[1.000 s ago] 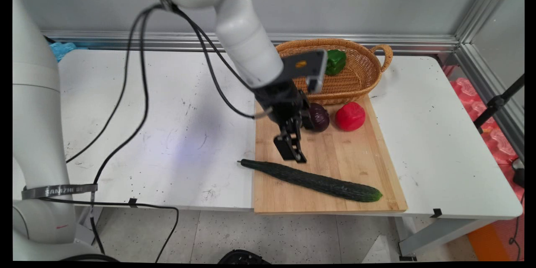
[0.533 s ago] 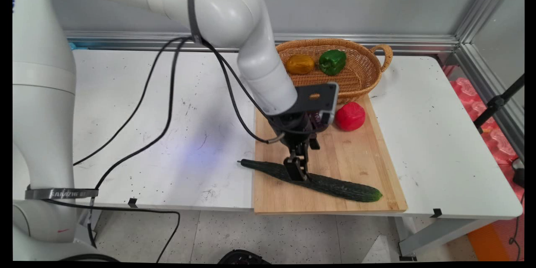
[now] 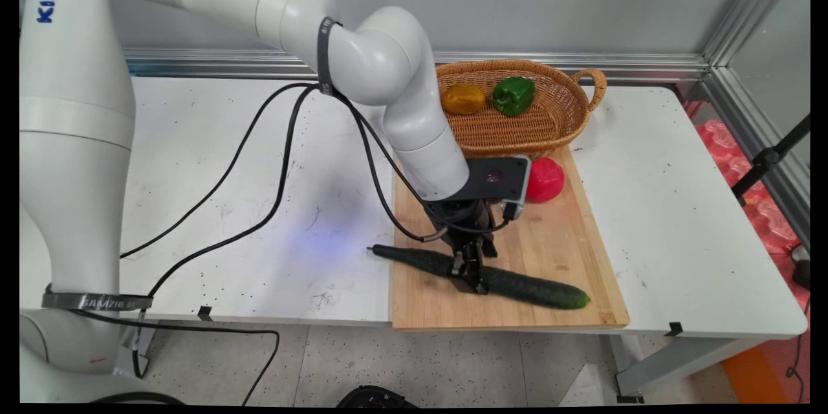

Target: Pick up the cucumber from the cutting board, then place the picked object in the vegetable basket

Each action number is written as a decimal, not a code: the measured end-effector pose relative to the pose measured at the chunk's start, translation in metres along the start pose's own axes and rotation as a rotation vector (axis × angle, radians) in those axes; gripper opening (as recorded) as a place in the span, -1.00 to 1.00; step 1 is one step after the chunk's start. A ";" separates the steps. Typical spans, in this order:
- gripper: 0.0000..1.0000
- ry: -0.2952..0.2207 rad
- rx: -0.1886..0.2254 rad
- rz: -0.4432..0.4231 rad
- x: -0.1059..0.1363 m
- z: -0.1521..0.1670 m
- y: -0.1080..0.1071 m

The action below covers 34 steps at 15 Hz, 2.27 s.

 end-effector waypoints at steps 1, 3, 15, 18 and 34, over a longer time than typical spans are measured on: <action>-1.00 0.002 0.001 0.006 0.001 0.001 0.000; -1.00 0.007 0.003 0.016 0.003 0.000 -0.001; -1.00 0.083 0.068 -0.004 0.037 -0.086 -0.010; -1.00 0.110 0.114 -0.057 0.049 -0.120 -0.019; -1.00 0.188 0.337 -0.132 0.071 -0.155 -0.165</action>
